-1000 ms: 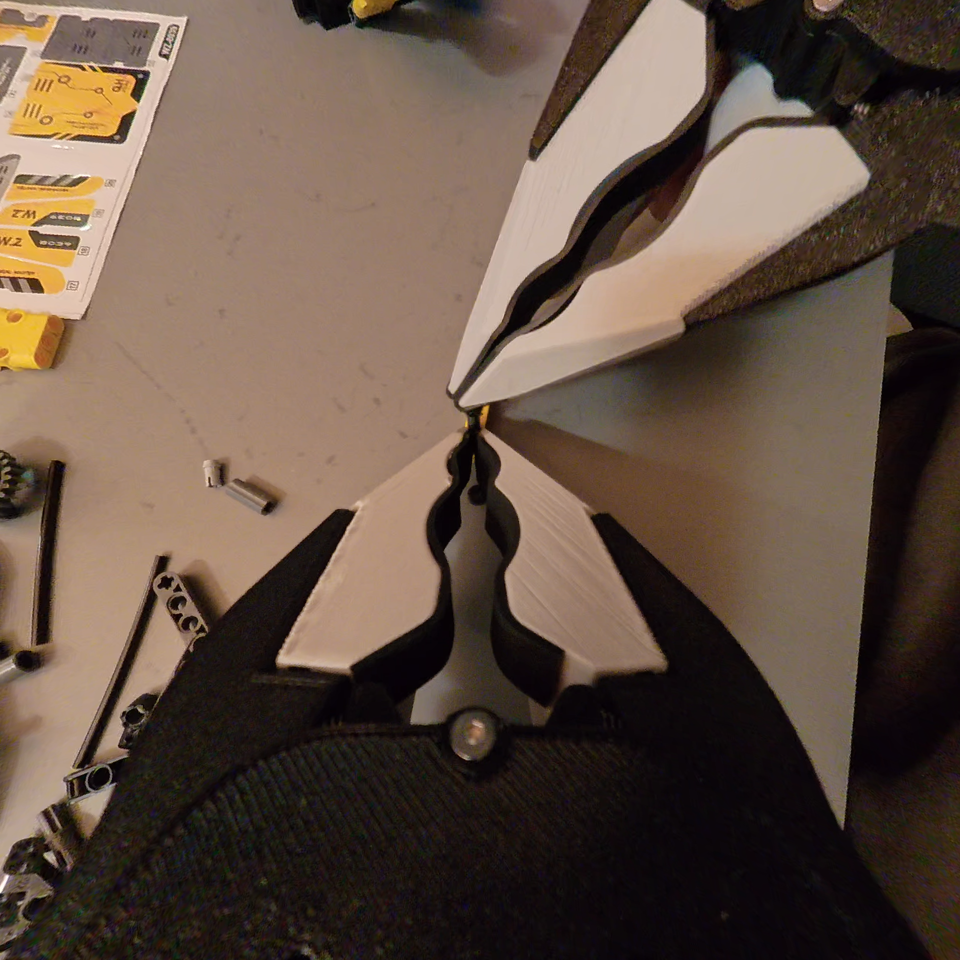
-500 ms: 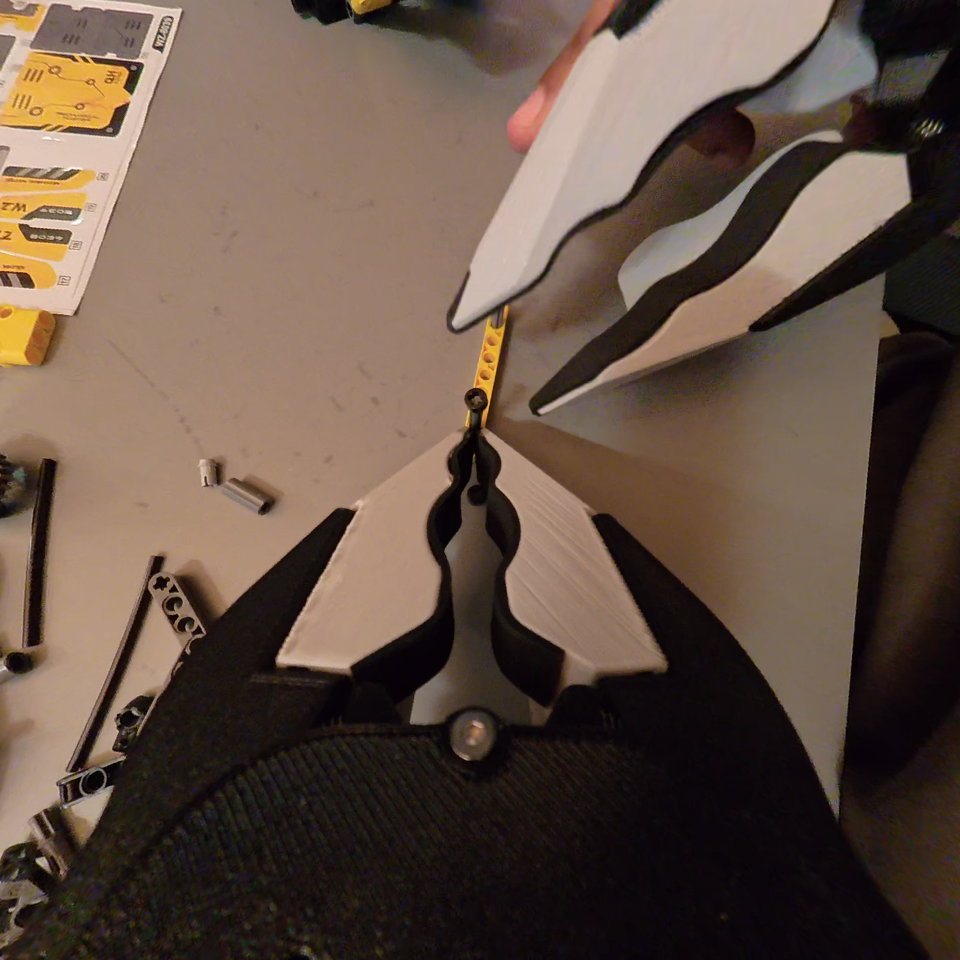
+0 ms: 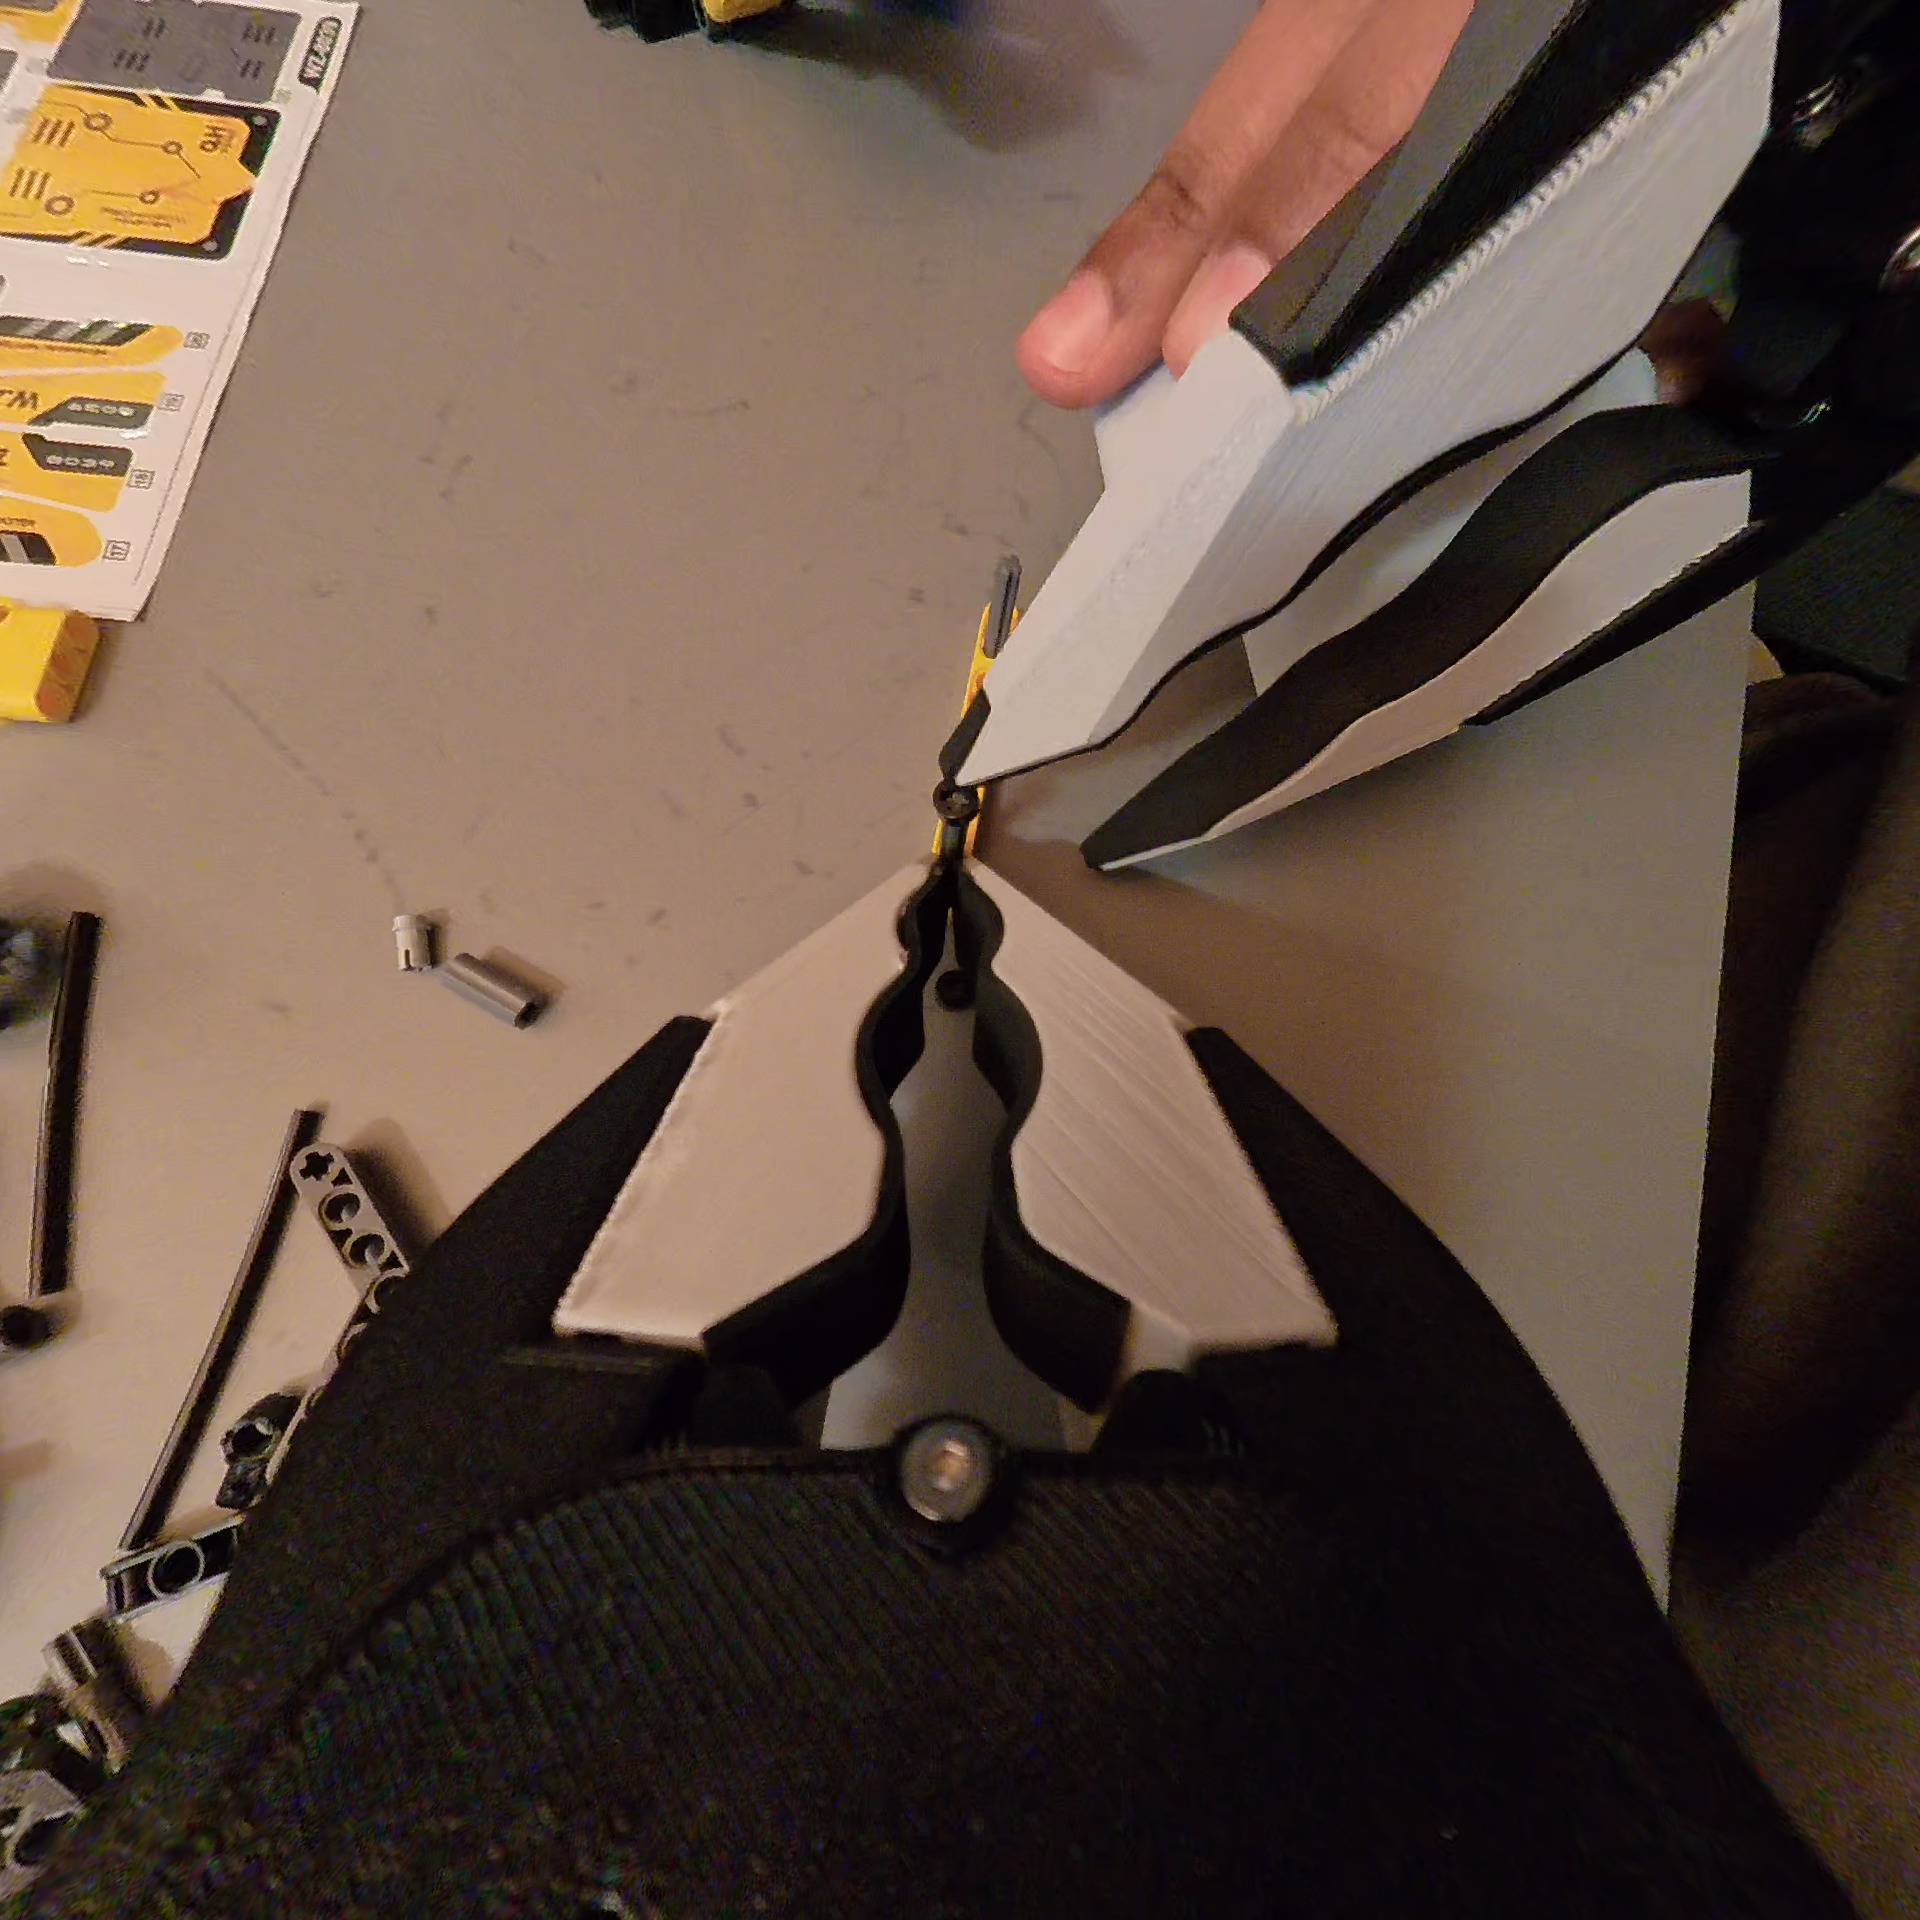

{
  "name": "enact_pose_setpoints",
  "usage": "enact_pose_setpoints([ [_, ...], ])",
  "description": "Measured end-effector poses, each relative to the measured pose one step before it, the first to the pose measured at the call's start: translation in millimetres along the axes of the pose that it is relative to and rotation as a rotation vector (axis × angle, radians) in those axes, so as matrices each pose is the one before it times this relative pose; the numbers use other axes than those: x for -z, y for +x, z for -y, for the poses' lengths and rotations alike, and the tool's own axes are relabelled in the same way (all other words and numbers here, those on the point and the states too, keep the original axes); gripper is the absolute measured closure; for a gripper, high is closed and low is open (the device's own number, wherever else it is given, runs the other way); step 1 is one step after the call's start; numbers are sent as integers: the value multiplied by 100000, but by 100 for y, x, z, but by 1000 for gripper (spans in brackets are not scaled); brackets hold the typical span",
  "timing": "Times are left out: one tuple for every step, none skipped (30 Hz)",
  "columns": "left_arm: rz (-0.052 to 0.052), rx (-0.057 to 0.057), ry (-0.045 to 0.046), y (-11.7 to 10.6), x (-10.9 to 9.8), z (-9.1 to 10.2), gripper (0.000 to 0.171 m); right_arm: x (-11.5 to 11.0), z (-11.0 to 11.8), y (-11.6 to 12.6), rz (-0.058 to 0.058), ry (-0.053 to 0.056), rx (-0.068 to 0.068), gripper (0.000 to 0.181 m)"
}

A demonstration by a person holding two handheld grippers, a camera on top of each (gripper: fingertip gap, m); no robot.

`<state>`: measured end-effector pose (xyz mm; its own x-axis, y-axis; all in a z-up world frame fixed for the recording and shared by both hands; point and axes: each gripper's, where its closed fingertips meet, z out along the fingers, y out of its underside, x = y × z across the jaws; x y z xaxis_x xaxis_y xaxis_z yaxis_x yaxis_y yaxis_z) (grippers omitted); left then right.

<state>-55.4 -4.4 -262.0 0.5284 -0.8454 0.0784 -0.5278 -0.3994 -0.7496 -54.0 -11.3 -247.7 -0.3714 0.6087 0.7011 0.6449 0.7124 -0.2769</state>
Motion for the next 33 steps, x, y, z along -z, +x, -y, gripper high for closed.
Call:
enact_pose_setpoints([
  [-85,95,-1,5,3,-1,171,-9,-22,1,-337,-680,1422,148],
  [-92,126,2,0,-1,3,171,-29,-40,0,-565,-823,1710,148],
  [-102,127,12,-4,5,-1,171,-31,-16,-3,-574,-764,1901,148],
  [-49,83,7,-9,-1,4,171,-28,-29,12,-470,-725,1671,148],
  [5,48,8,3,-1,1,171,-38,-25,-4,-252,-594,1193,148],
  [32,4,6,-4,0,1,171,-26,-16,6,-84,-457,904,148],
  [-8,11,1,-6,-4,4,171,-7,-18,-6,-86,-392,983,148],
  [-35,40,2,2,7,-5,171,-6,-19,13,-251,-447,1088,148],
  [-5,2,-2,-8,-3,4,171,-19,-12,-2,-190,-400,863,148],
  [-38,30,-1,7,0,0,171,-1,-13,7,-130,-303,596,148],
  [-67,1,-10,9,1,-1,171,-6,17,20,-171,-107,256,148],
  [44,-54,-8,-5,-6,4,171,-8,19,32,-148,-12,110,148],
  [19,-25,-1,4,4,-4,171,-8,25,29,-164,81,93,148],
  [-1,-7,-2,0,0,0,171,-5,9,17,-21,109,28,148],
  [4,3,-1,-8,3,11,171,-37,-22,-69,484,-111,-206,149],
  [7,46,9,1,-7,-6,171,-37,-35,-77,502,-189,-176,148],
  [-97,52,-4,4,3,-2,171,4,23,6,-158,115,318,149],
  [-53,43,-8,2,-3,3,171,-4,-22,-14,-170,-260,552,150],
  [-30,43,3,-1,-4,4,171,-22,-15,-18,-362,-467,572,150],
  [-101,98,10,2,9,-5,171,-19,14,-10,-626,-427,466,150],
  [-139,130,3,6,0,3,171,-13,-19,17,-666,-610,465,151],
  [-110,77,-8,3,-13,0,171,13,-23,52,-812,-717,526,153],
  [-119,37,8,14,6,-4,171,21,8,66,-1056,-709,383,155],
  [-43,30,18,-6,2,1,171,-8,11,27,-789,-1047,556,157],
  [-23,37,-2,6,0,0,171,-31,-13,-9,-754,-1336,1059,157],
  [-87,77,28,5,8,10,171,-34,25,-21,-937,-1245,1615,156],
  [-97,146,38,-9,11,-2,171,-47,-5,-3,-1071,-1293,2029,156],
  [-97,200,-2,5,-7,-5,171,-45,-18,5,-922,-1182,1904,156],
  [-48,55,1,-3,3,-1,171,-31,-17,28,-563,-1043,1724,156],
  [-7,-31,0,-1,0,0,171,5,-6,62,-236,-1023,1613,158],
  [49,-74,1,2,-3,1,171,1,3,55,308,-1119,1370,160],
  [78,-71,3,6,0,-3,171,-21,0,15,628,-1192,1441,160],
  [5,30,14,-4,6,-3,171,-33,1,26,275,-1267,2224,161],
])
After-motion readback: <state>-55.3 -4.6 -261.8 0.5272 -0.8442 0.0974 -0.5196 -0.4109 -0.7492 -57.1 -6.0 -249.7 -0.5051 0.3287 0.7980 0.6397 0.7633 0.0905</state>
